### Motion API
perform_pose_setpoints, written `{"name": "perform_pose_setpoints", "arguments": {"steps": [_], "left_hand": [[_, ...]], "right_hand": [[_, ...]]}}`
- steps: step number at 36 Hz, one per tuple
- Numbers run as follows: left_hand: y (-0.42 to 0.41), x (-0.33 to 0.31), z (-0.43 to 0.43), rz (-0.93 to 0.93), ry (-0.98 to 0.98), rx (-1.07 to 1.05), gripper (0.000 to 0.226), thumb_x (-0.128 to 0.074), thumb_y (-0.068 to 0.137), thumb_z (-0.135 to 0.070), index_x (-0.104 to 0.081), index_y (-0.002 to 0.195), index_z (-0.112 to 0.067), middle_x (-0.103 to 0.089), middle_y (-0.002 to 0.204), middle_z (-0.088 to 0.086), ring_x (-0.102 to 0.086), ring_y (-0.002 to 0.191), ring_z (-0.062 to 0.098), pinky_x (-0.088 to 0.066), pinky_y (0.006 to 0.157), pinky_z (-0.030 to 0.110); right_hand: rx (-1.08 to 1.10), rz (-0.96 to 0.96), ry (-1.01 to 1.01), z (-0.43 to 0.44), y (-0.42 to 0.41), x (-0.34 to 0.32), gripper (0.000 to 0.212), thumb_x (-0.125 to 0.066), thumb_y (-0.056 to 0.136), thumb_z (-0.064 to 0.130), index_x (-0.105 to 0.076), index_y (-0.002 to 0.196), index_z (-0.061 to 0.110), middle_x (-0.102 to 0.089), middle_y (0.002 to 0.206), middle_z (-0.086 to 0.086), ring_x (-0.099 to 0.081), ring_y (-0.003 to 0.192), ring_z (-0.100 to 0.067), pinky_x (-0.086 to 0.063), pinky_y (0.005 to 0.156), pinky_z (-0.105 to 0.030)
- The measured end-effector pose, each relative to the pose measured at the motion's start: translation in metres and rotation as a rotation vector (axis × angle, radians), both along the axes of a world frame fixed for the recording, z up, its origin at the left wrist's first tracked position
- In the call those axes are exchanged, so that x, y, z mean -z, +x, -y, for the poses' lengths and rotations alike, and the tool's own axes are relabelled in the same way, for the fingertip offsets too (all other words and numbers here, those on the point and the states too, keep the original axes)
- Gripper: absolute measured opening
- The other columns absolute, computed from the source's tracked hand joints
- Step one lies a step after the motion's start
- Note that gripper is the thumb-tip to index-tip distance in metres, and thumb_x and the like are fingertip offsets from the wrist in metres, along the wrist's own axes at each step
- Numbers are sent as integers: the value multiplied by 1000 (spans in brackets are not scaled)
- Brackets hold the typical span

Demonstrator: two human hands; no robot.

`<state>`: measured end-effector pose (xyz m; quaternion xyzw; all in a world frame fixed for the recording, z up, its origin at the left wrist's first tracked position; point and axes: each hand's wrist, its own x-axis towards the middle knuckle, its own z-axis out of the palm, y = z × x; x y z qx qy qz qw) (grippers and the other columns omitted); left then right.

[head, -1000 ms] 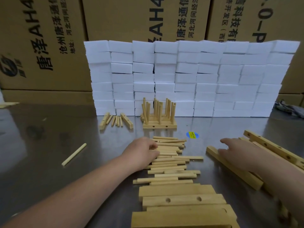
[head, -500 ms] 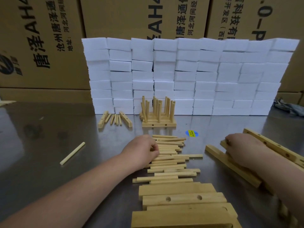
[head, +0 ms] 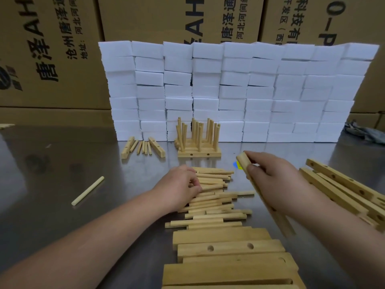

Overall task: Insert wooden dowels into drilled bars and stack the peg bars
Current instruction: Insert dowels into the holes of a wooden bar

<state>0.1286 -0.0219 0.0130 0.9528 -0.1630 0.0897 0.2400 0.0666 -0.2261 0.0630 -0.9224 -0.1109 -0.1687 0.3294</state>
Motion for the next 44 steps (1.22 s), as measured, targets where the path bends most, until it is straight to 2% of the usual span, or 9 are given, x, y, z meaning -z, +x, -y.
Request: {"name": "perform_pose_setpoints", "arguments": {"steps": [5,8,11,17,23,33,38,41,44], "left_hand": [[-10,-20,2,39,-163,-20,14,-52,91,-35,-49,78,-37,-55,93,-15,-52,78,5,-36,60,19],[-23,-38,7,32,-270,48,12,-52,91,-34,-51,78,-35,-56,76,-11,-49,60,5,-39,51,22],[-37,-54,13,71,-325,110,14,-51,90,-35,-52,76,-37,-57,75,-11,-48,58,2,-45,54,25],[-59,-70,19,155,-300,157,17,-45,92,-33,-60,94,-40,-58,67,-25,-50,60,-8,-43,56,24],[-63,-77,17,193,-357,129,19,-48,89,-36,-57,75,-44,-55,68,-31,-48,56,-7,-34,49,16],[-72,-77,20,178,-366,180,16,-49,86,-38,-58,75,-47,-57,68,-26,-49,56,-5,-37,51,10],[-72,-79,19,168,-378,180,14,-49,84,-40,-58,76,-46,-58,73,-23,-50,57,-3,-41,55,20],[-74,-79,20,176,-349,177,17,-50,85,-40,-56,73,-49,-60,75,-27,-53,67,-6,-41,56,14],[-74,-78,21,200,-352,168,18,-52,85,-39,-58,73,-49,-63,81,-22,-54,82,-5,-49,74,21]], "right_hand": [[56,-64,426,3,3,-5,34,-42,95,24,-53,124,40,-68,81,10,-64,73,-17,-51,53,-28],[44,-147,670,6,3,-11,28,-45,96,23,-61,116,34,-72,75,7,-68,75,-19,-56,65,-44],[-3,-202,785,5,0,-16,27,-46,95,16,-69,103,27,-73,79,5,-68,66,-9,-53,59,-33],[-126,-226,860,2,-7,-21,27,-48,93,12,-72,91,27,-73,73,-1,-65,56,-9,-45,42,-19],[-144,-280,927,1,-8,-23,18,-55,90,16,-69,101,15,-71,68,-3,-62,48,-9,-47,42,-20],[-175,-431,1026,2,-5,-23,16,-64,82,20,-69,67,16,-52,61,-4,-48,49,-13,-44,52,-24],[-258,-424,1151,-5,-7,-22,3,-61,85,18,-62,86,21,-64,67,-1,-49,46,-9,-43,41,-18],[-256,-371,1096,-7,-8,-20,6,-56,90,25,-59,95,25,-68,66,0,-51,45,-8,-41,39,-19],[-218,-266,941,-7,-7,-18,14,-55,91,29,-58,105,32,-65,64,3,-49,50,-8,-39,41,-21]]}}
